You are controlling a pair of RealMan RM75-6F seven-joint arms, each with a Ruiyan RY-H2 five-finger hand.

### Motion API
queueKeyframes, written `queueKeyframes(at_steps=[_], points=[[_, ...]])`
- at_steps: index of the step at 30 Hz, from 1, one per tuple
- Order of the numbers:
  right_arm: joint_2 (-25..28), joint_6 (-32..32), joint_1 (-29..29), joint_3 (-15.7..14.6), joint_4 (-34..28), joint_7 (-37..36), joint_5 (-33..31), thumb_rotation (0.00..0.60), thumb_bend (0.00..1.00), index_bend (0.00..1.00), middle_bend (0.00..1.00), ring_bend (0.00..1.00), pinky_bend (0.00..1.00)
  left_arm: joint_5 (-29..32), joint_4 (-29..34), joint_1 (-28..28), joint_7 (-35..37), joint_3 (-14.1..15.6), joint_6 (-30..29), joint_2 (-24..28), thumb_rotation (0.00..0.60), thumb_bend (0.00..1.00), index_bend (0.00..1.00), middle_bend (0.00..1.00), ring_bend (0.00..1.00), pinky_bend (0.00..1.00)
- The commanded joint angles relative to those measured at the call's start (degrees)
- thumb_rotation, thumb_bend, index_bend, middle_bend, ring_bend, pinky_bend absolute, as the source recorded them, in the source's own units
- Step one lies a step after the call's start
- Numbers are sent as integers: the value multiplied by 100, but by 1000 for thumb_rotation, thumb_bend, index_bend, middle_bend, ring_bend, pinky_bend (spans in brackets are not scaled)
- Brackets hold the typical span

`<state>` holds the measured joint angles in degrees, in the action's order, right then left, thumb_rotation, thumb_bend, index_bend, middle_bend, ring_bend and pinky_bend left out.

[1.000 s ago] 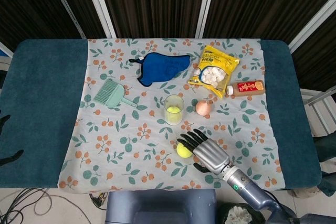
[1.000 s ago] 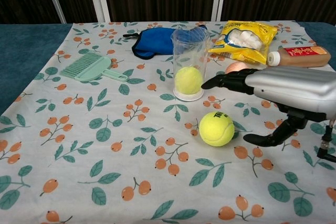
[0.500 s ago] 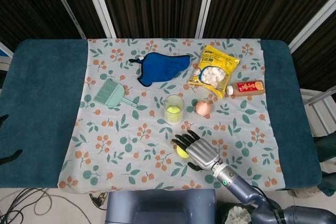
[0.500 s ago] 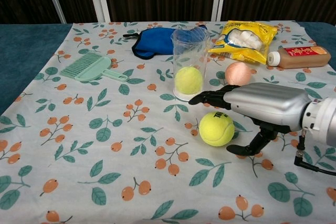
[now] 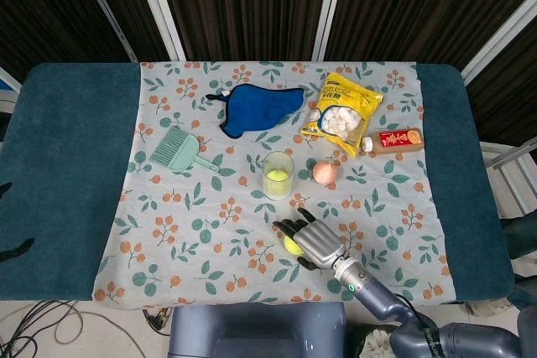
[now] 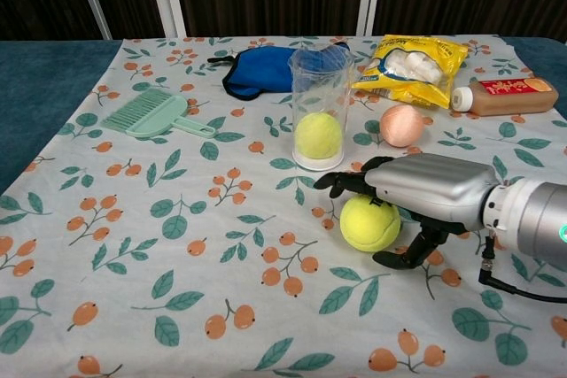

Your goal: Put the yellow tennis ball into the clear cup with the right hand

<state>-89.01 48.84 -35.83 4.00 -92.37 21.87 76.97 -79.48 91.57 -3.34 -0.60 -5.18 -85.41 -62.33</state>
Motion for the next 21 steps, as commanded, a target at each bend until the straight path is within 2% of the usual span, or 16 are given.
queueKeyframes(at_steps=[1, 6, 10, 16, 21], points=[[-60, 49, -21, -4, 48, -13, 15, 600, 426, 202, 251, 358, 130, 11, 5, -1, 5, 0, 13, 6, 600, 0, 136, 0, 1, 35], [-198, 172, -48, -7, 178, 19, 42, 600, 427, 384, 347, 474, 264, 54, 29, 1, 17, -5, 45, 31, 600, 0, 139, 0, 4, 35], [-240, 308, -19, 1, 181, -59, 65, 600, 450, 508, 394, 506, 359, 84, 49, 1, 26, -8, 71, 55, 600, 0, 140, 0, 5, 37], [-55, 469, 3, 55, -6, -106, 75, 600, 456, 528, 405, 509, 478, 107, 73, 8, 46, -15, 76, 83, 600, 0, 141, 0, 6, 37], [443, 808, 66, 212, -516, -80, 176, 600, 473, 528, 405, 510, 554, 118, 89, 16, 68, -21, 69, 93, 600, 0, 141, 0, 6, 37]])
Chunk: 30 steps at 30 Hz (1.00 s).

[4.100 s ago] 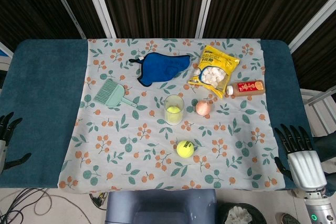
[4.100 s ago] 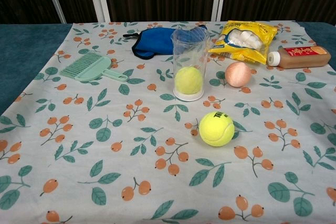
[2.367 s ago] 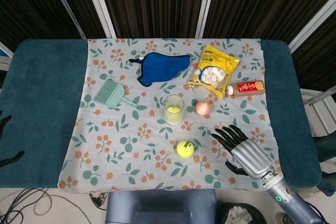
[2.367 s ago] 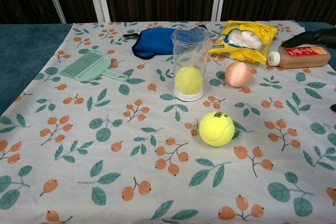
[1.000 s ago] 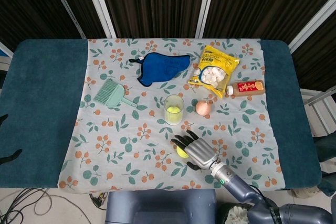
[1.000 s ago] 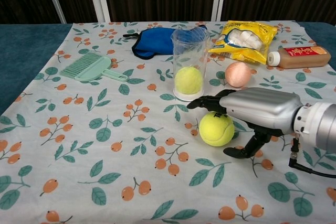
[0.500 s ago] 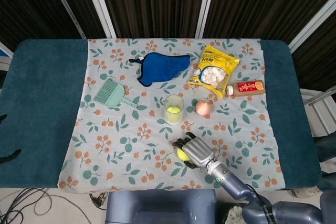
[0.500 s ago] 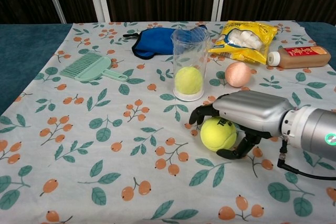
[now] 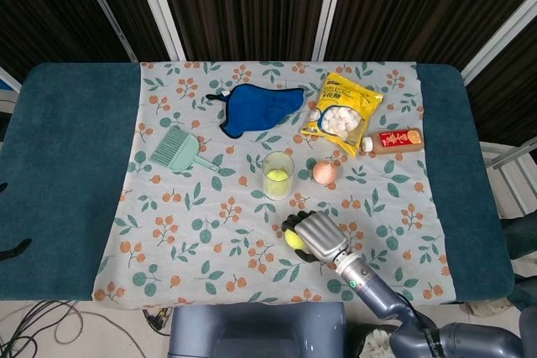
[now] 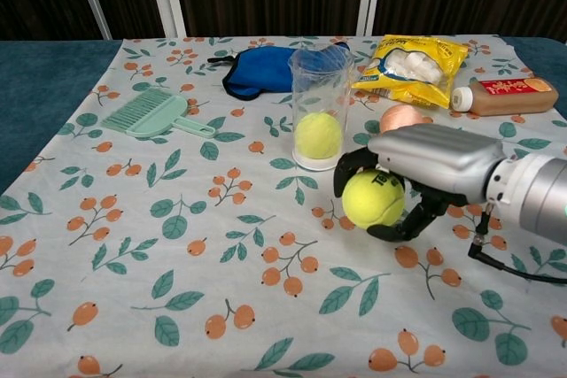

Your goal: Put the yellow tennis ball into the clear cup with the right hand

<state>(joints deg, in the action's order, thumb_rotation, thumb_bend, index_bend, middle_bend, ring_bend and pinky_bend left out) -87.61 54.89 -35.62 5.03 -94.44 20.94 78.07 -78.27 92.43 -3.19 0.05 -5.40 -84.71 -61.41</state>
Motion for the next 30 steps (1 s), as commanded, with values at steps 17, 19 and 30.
queueKeyframes(at_steps=[17, 19, 30], points=[[2070, 305, -441, 1314, -1881, 440, -1107, 600, 499, 528, 407, 481, 534, -57, 51, 0, 39, 30, 10, -2, 600, 0, 141, 0, 6, 37], [2025, 195, -604, 1392, -1857, 471, -1298, 600, 498, 528, 407, 477, 564, -67, 49, -2, 44, 36, 18, 4, 600, 0, 141, 0, 6, 37], [1268, -383, -1763, 1604, -1053, 816, -2747, 600, 498, 528, 407, 453, 342, -3, 15, 7, 125, -1, 16, 20, 600, 0, 140, 0, 7, 37]])
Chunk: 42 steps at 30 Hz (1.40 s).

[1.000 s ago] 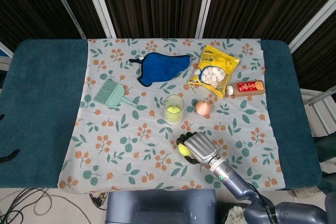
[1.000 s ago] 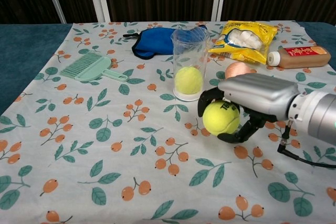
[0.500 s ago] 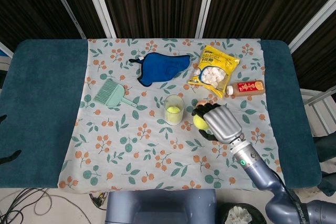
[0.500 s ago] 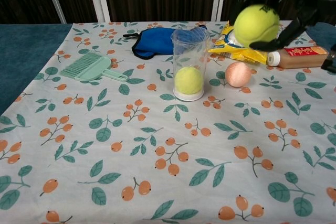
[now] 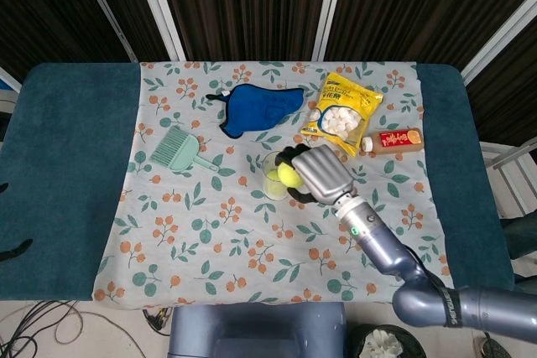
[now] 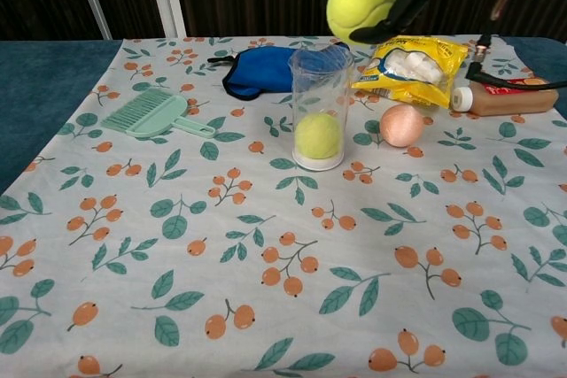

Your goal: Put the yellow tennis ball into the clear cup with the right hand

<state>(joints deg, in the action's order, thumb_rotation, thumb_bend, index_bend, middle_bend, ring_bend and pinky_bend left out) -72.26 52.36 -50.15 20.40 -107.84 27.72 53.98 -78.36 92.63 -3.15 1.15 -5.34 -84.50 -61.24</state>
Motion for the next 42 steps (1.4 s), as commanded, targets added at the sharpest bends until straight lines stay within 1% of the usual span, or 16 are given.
queueKeyframes(at_steps=[1, 2, 8, 11, 16, 18, 21, 27, 33, 36, 39, 42], points=[[-320, -138, -390, 68, 357, 175, -417, 600, 498, 528, 407, 453, 233, 9, -10, 2, 21, -10, -4, 3, 600, 0, 140, 0, 7, 37], [-376, -139, -469, 74, 427, 206, -488, 600, 498, 528, 407, 452, 144, 14, -15, 1, 24, -12, -1, 3, 600, 0, 140, 0, 7, 38], [-602, -143, -839, 58, 752, 345, -933, 600, 499, 526, 406, 440, 137, 43, -31, -12, 44, -12, 50, 7, 600, 0, 140, 0, 6, 37], [-686, -107, -933, 46, 840, 310, -1063, 600, 499, 498, 393, 424, 137, 52, -34, -10, 56, -16, 52, 8, 600, 0, 140, 0, 6, 38], [-752, -142, -1053, -6, 1008, 295, -1273, 600, 498, 418, 335, 341, 95, 49, -31, -1, 84, -21, 35, 22, 600, 0, 140, 0, 7, 37], [-745, -207, -1116, -47, 1050, 308, -1437, 600, 499, 364, 295, 297, 76, 53, -28, 2, 100, -21, 39, 35, 600, 0, 140, 0, 7, 37], [-722, -246, -1175, -105, 1046, 298, -1584, 600, 498, 327, 237, 235, 56, 69, -25, 9, 110, -24, 42, 54, 600, 0, 141, 0, 7, 38], [-679, -286, -1272, -221, 1119, 261, -1811, 600, 498, 289, 196, 199, 40, 67, -10, 25, 113, -29, 10, 77, 600, 0, 140, 0, 7, 38], [-574, -255, -1301, -298, 1049, 196, -1895, 600, 499, 202, 112, 133, 17, 87, -13, 27, 96, -33, 17, 79, 600, 0, 140, 0, 7, 37], [-499, -152, -1281, -289, 970, 137, -1850, 600, 498, 171, 99, 131, 17, 89, -17, 27, 82, -37, 12, 75, 600, 0, 140, 0, 7, 37], [-337, 41, -1183, -269, 802, 48, -1672, 600, 498, 166, 97, 130, 17, 121, -22, 24, 62, -44, 27, 70, 600, 0, 140, 0, 7, 37], [-62, 325, -981, -262, 562, -63, -1374, 600, 498, 166, 97, 125, 17, 149, -3, 14, -2, -35, 66, 67, 600, 0, 139, 0, 7, 37]])
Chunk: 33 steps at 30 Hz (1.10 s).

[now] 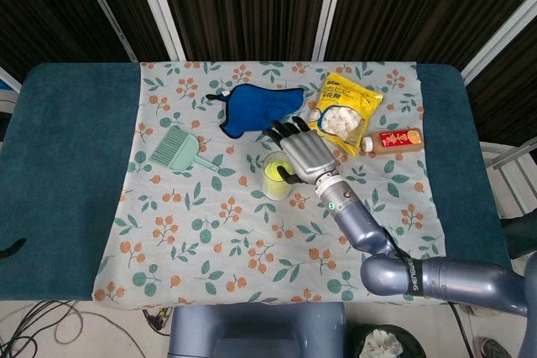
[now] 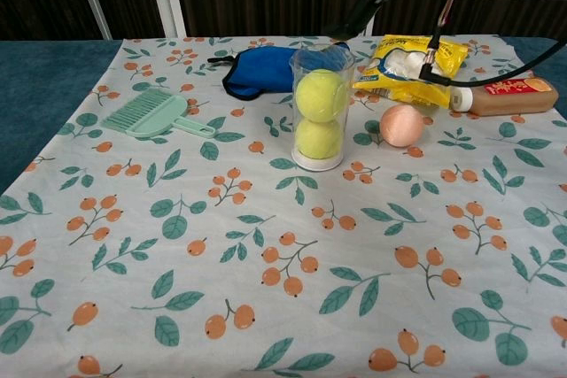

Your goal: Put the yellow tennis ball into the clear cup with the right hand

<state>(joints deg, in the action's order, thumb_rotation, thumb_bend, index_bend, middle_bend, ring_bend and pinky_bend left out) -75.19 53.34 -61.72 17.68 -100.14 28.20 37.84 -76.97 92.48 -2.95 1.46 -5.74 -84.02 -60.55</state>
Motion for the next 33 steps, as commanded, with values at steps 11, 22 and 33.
queueKeyframes(at_steps=[11, 22, 33], points=[[1528, 1691, 2003, -640, -1084, -988, 1973, 600, 498, 100, 78, 110, 17, -208, 137, -54, -323, 107, 4, -98, 600, 0, 131, 0, 7, 37], [836, 4036, 4197, -2132, 190, -1766, 4528, 600, 498, 100, 76, 90, 11, -372, 158, -36, -451, 172, -101, -175, 600, 0, 131, 0, 7, 37], [662, 4378, 4890, -2402, 689, -1727, 5228, 600, 498, 100, 76, 90, 6, -438, 106, -63, -474, 200, -80, -213, 600, 0, 131, 0, 7, 37]])
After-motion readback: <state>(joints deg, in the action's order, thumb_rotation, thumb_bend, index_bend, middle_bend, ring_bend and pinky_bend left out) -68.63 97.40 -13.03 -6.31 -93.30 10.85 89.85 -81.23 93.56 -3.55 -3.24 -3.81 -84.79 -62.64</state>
